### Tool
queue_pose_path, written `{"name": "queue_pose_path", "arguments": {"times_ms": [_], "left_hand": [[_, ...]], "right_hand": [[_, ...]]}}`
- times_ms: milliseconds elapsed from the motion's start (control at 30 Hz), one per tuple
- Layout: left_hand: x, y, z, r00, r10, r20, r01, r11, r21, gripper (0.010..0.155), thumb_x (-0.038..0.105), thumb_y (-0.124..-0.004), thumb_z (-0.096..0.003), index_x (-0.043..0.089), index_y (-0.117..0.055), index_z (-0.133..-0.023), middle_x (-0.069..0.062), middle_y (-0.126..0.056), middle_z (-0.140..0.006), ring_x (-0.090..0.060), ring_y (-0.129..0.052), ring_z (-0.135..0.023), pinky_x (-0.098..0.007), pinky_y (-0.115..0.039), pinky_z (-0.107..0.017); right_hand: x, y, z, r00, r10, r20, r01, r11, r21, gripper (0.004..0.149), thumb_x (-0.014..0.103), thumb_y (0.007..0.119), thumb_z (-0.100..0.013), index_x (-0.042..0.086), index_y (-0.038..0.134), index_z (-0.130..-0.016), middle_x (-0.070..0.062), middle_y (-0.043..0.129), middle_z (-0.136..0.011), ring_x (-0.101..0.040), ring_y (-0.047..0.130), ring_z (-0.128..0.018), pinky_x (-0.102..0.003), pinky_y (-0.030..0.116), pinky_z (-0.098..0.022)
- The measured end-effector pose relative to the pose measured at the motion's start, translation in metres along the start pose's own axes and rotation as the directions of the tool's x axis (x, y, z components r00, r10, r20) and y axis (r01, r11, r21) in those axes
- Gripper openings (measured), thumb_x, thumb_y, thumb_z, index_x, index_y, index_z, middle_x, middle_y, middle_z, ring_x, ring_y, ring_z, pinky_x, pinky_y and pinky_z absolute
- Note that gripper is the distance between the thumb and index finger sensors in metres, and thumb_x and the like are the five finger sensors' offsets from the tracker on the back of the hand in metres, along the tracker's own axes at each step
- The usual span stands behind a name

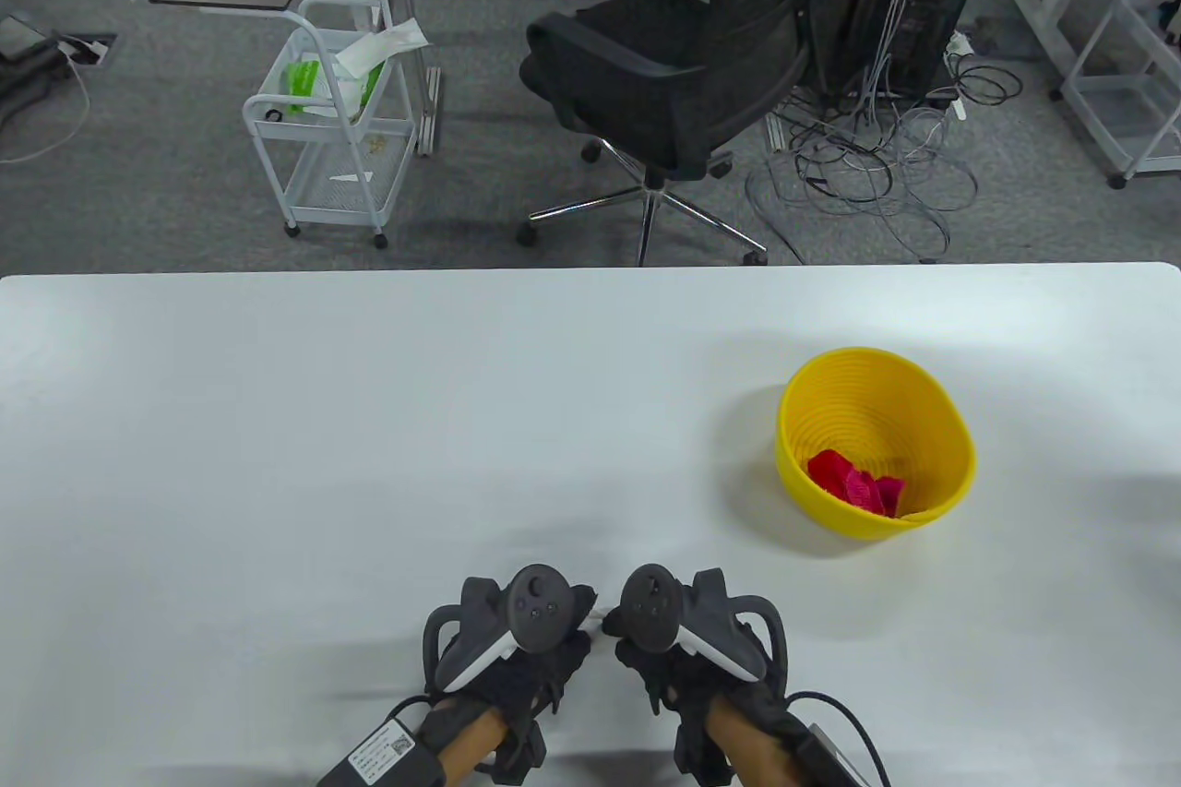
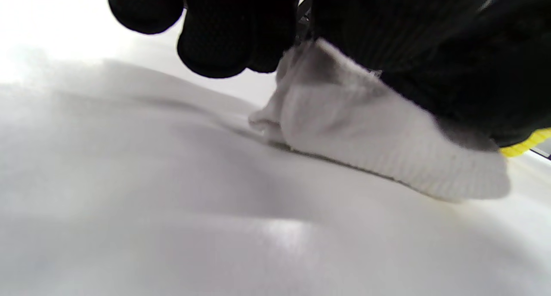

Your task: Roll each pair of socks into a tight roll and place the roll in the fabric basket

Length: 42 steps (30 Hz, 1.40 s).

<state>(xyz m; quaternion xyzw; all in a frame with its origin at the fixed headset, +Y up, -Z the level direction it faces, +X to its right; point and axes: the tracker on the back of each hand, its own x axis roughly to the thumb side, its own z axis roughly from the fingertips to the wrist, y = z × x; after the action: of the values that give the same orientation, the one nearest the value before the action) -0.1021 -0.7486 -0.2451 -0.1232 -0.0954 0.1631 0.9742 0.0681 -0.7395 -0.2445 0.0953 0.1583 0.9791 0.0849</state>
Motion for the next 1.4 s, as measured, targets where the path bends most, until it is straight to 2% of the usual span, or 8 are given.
{"name": "queue_pose_path", "arguments": {"times_ms": [100,267,400,567,667,867,1100,1400], "left_hand": [[0.001,-0.002,0.001,1.000,-0.013,0.010,0.013,1.000,-0.014,0.053,0.047,-0.081,-0.0368,0.038,-0.083,-0.089,-0.002,-0.079,-0.094,-0.025,-0.085,-0.074,-0.049,-0.066,-0.063],[0.003,-0.013,-0.003,0.997,-0.082,0.002,0.082,0.995,-0.057,0.058,0.048,-0.083,-0.0360,0.037,-0.076,-0.093,-0.002,-0.076,-0.096,-0.024,-0.084,-0.075,-0.049,-0.065,-0.063],[0.001,-0.016,-0.006,0.997,-0.075,-0.010,0.074,0.995,-0.072,0.058,0.048,-0.079,-0.0378,0.037,-0.074,-0.094,-0.003,-0.075,-0.097,-0.025,-0.083,-0.076,-0.049,-0.064,-0.063],[0.002,-0.016,-0.007,0.998,-0.068,-0.009,0.067,0.996,-0.066,0.052,0.043,-0.075,-0.0399,0.033,-0.079,-0.091,-0.004,-0.078,-0.093,-0.025,-0.084,-0.074,-0.049,-0.065,-0.063],[0.003,-0.015,-0.007,0.997,-0.072,-0.007,0.071,0.995,-0.064,0.051,0.042,-0.075,-0.0401,0.031,-0.081,-0.090,-0.004,-0.081,-0.090,-0.025,-0.085,-0.072,-0.049,-0.066,-0.062],[0.001,-0.016,-0.007,0.999,-0.048,0.002,0.048,0.996,-0.076,0.051,0.042,-0.075,-0.0402,0.029,-0.083,-0.088,-0.004,-0.083,-0.088,-0.026,-0.087,-0.070,-0.049,-0.067,-0.062],[-0.001,-0.009,-0.004,1.000,-0.013,0.009,0.014,1.000,-0.026,0.055,0.044,-0.078,-0.0383,0.032,-0.078,-0.092,-0.001,-0.079,-0.096,-0.025,-0.085,-0.077,-0.050,-0.065,-0.063],[-0.004,0.001,0.000,1.000,0.019,0.005,-0.019,1.000,-0.003,0.053,0.046,-0.083,-0.0366,0.041,-0.082,-0.090,-0.001,-0.077,-0.100,-0.025,-0.083,-0.081,-0.050,-0.064,-0.065]], "right_hand": [[-0.001,0.001,-0.001,1.000,0.001,-0.009,-0.001,1.000,0.008,0.045,0.044,0.084,-0.041,0.037,0.080,-0.086,0.010,0.082,-0.097,-0.019,0.087,-0.087,-0.055,0.068,-0.066],[-0.003,0.004,-0.004,1.000,-0.008,-0.028,0.008,1.000,0.013,0.046,0.044,0.080,-0.043,0.037,0.077,-0.088,0.010,0.081,-0.098,-0.019,0.086,-0.087,-0.055,0.068,-0.066],[-0.003,0.004,-0.004,1.000,-0.003,-0.027,0.003,1.000,0.004,0.047,0.046,0.077,-0.044,0.037,0.074,-0.090,0.010,0.080,-0.099,-0.019,0.085,-0.088,-0.055,0.067,-0.067],[0.002,-0.009,0.005,1.000,0.006,0.022,-0.003,0.994,-0.110,0.046,0.048,0.079,-0.042,0.039,0.078,-0.088,0.012,0.081,-0.098,-0.018,0.083,-0.090,-0.054,0.067,-0.068],[0.010,-0.017,0.014,0.996,0.030,0.079,-0.018,0.989,-0.145,0.043,0.047,0.083,-0.041,0.039,0.084,-0.083,0.013,0.085,-0.095,-0.018,0.084,-0.090,-0.055,0.067,-0.068],[0.015,-0.008,0.014,0.991,0.098,0.094,-0.093,0.994,-0.056,0.043,0.047,0.083,-0.041,0.038,0.084,-0.083,0.013,0.084,-0.096,-0.019,0.083,-0.090,-0.055,0.066,-0.068],[0.003,-0.002,0.004,0.999,0.034,0.035,-0.033,0.999,-0.020,0.046,0.048,0.081,-0.042,0.037,0.079,-0.087,0.011,0.082,-0.098,-0.020,0.083,-0.091,-0.056,0.066,-0.067],[-0.002,0.006,-0.004,1.000,0.022,-0.017,-0.022,1.000,0.000,0.050,0.048,0.076,-0.043,0.036,0.071,-0.092,0.010,0.079,-0.100,-0.020,0.082,-0.091,-0.055,0.066,-0.068]]}}
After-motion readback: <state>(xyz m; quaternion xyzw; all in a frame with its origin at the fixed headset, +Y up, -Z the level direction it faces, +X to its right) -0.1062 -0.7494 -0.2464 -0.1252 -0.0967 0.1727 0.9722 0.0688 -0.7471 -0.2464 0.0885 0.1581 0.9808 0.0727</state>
